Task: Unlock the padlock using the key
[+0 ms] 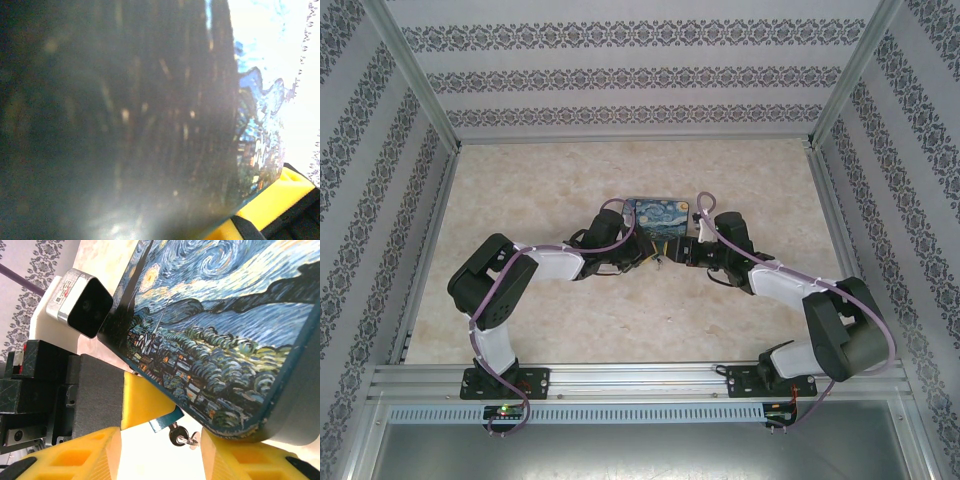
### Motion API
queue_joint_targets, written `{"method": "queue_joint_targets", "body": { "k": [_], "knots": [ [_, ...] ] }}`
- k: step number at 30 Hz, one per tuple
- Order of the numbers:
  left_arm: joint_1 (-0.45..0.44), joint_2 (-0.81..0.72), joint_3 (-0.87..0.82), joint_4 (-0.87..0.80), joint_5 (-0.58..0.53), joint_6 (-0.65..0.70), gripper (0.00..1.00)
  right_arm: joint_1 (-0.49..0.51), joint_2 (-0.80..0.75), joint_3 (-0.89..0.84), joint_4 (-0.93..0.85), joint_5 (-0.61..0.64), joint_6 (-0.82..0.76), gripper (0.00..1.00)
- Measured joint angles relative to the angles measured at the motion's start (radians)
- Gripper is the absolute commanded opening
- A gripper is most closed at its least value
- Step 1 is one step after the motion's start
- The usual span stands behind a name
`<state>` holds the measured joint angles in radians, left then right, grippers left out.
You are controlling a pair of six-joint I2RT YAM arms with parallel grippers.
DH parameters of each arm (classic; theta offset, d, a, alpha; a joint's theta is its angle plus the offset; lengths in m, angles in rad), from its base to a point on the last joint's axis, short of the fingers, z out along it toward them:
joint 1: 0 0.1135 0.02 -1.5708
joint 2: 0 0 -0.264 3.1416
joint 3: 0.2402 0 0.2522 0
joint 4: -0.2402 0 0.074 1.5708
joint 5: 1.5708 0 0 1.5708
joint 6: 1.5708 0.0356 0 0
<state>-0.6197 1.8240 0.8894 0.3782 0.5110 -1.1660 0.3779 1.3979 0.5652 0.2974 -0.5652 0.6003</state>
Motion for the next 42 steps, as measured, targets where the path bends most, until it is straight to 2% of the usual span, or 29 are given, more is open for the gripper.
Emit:
{"method": "queue_joint_targets", "body": {
  "k": [3,10,13,18,23,30,34,38,42],
  "knots": [
    [0.0,0.0,0.006,-0.045,-0.016,0.031,0.01,0.016,0.02,-0.003,0.009,0.006,0.015,0.46],
    [-0.005,0.0,0.055,-0.198,-0.066,0.131,0.16,0.042,0.098,-0.011,0.077,0.025,0.068,0.51],
    [-0.009,-0.002,0.055,-0.216,-0.071,0.153,0.28,0.046,0.119,-0.012,0.113,0.038,0.086,0.54],
    [-0.023,-0.014,0.051,-0.238,-0.056,0.164,0.54,0.045,0.134,-0.012,0.157,0.074,0.106,0.57],
    [-0.023,-0.056,0.034,-0.283,-0.065,0.164,0.67,0.043,0.152,-0.001,0.172,0.085,0.112,0.58],
    [-0.015,-0.161,0.03,-0.335,-0.09,0.166,0.78,0.03,0.195,0.054,0.186,0.087,0.129,0.58],
    [-0.01,-0.225,0.035,-0.344,-0.098,0.177,0.8,0.02,0.226,0.099,0.179,0.086,0.131,0.58],
    [0.013,-0.248,0.05,-0.372,-0.115,0.2,0.82,0.011,0.236,0.132,0.178,0.085,0.131,0.58],
    [0.051,-0.266,0.053,-0.414,-0.138,0.228,0.89,0.011,0.214,0.123,0.174,0.086,0.131,0.58]
  ]
}}
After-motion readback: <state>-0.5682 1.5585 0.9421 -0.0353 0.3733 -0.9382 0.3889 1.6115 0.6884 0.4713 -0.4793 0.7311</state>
